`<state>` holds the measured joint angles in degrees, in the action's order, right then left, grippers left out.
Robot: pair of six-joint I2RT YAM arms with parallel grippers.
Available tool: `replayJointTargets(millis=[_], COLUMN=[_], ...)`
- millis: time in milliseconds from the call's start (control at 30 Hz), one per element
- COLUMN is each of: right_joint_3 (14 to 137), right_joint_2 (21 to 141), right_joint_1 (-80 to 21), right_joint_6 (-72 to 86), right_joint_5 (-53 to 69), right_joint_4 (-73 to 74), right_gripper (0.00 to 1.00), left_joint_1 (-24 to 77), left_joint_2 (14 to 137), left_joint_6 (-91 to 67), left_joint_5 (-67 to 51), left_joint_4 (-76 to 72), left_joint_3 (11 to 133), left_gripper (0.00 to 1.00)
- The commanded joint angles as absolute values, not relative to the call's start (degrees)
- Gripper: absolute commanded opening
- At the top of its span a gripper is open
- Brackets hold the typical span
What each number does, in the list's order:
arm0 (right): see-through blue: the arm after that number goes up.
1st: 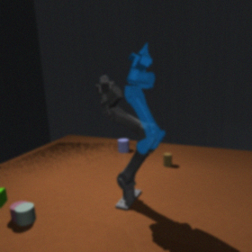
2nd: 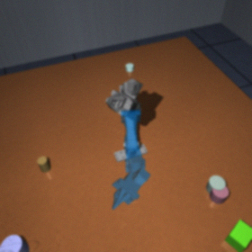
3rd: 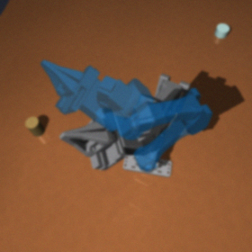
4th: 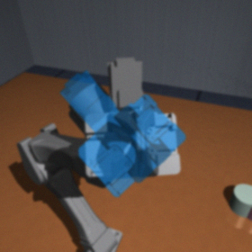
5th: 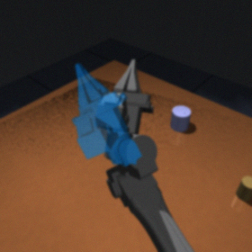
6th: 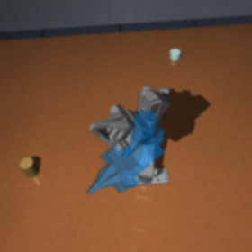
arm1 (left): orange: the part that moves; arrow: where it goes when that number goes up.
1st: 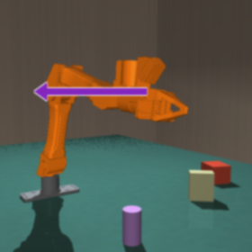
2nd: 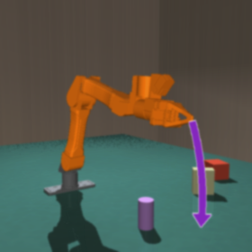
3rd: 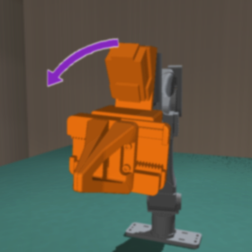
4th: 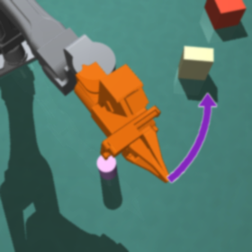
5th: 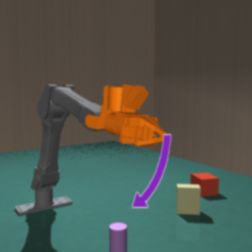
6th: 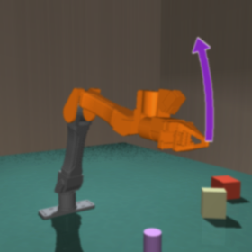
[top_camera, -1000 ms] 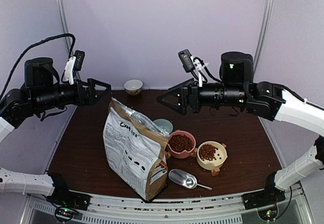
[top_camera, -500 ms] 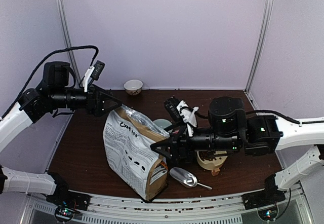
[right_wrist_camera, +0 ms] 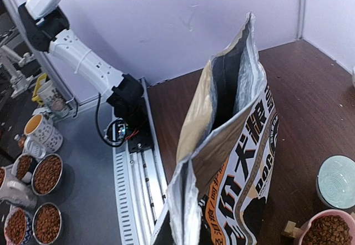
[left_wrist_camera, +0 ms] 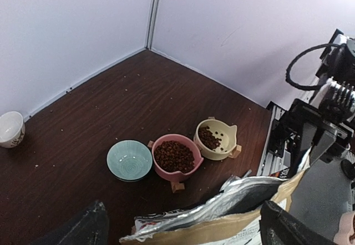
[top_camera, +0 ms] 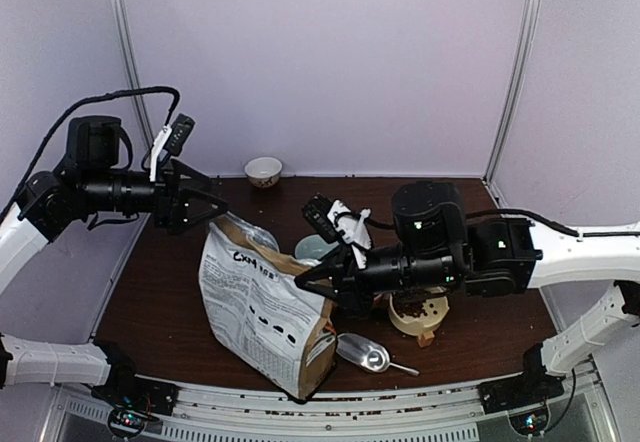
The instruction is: Serve the pet food
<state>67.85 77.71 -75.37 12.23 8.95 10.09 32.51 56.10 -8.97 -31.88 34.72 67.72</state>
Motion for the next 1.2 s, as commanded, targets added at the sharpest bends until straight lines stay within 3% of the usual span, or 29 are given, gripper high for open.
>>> replayJointTargets(millis=[0, 267, 333, 400, 433, 500, 667, 867, 1167], right_joint_3=[71.1, 71.0, 69.8, 68.5, 67.2, 65.0, 59.8, 56.6, 58.4], right_joint_2=[74.6, 73.2, 72.6, 71.6, 70.9, 69.3, 66.1, 64.7, 66.4], right_joint_1=[-72.2, -66.3, -65.3, -65.0, -65.0, -65.0, -65.1, -65.2, -65.1], right_joint_6=[5.6, 1.5, 2.6, 3.5, 4.1, 5.6, 9.7, 13.7, 12.9], right_joint_5=[33.2, 38.9, 37.8, 36.6, 36.1, 35.7, 34.8, 32.2, 30.2], right_joint_4=[10.9, 16.1, 15.5, 14.6, 13.8, 12.0, 9.0, 3.7, 5.7], right_gripper=[0.0, 0.0, 0.02, 0.19, 0.31, 0.44, 0.57, 0.51, 0.19], left_joint_1=[36.1, 53.0, 55.0, 55.5, 55.9, 56.4, 56.6, 56.6, 57.9], left_joint_2=[56.5, 66.0, 69.2, 72.0, 73.1, 74.4, 75.2, 74.9, 76.2], left_joint_6=[-2.5, 0.2, 0.7, 0.9, 0.9, 1.0, 0.5, 0.0, 0.3], left_joint_5=[-29.6, -24.6, -25.5, -26.4, -26.5, -27.0, -27.9, -28.0, -27.0], left_joint_4=[41.5, 45.4, 46.0, 45.6, 45.5, 44.9, 44.3, 44.3, 46.6], left_joint_3=[75.7, 83.5, 84.8, 85.1, 85.3, 86.2, 88.1, 87.4, 88.6], left_gripper=[0.97, 0.97, 0.85, 0.72, 0.69, 0.67, 0.64, 0.64, 0.64])
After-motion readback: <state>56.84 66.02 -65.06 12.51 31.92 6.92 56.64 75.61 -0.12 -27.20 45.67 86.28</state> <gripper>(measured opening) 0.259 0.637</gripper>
